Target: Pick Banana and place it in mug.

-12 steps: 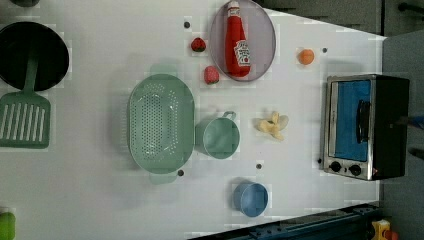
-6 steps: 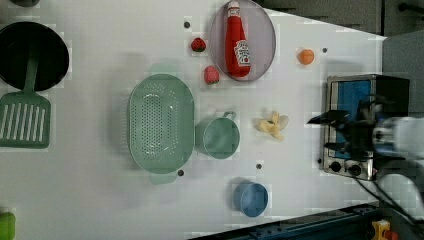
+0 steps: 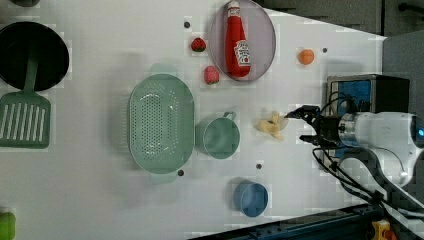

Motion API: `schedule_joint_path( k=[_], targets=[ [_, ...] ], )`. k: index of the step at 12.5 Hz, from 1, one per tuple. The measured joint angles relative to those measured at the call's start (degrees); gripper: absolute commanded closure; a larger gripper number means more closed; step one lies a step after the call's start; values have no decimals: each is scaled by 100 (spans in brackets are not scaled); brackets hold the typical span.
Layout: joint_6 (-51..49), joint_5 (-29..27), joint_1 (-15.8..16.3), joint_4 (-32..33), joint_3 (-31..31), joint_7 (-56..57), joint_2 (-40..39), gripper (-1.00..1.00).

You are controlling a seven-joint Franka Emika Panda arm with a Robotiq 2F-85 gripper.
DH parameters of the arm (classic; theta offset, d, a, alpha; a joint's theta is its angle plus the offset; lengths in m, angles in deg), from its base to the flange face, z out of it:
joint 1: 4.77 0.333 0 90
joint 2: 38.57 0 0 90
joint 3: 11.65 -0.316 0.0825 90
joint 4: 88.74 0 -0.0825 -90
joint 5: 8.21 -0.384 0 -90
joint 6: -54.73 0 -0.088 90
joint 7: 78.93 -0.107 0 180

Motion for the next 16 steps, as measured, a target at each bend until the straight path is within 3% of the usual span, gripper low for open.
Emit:
schedule_joint_path(
  k=[5,6,12,16],
  targets=[
    [795,102,-6,56,-109,-2,-827,-100],
    [962,-24,-11,134,-154,-9,-944,-92],
    [1209,94,-53,90,-211,7,-1202,50],
    [1320,-121,98,112,-16,13,-1119,53]
  ],
)
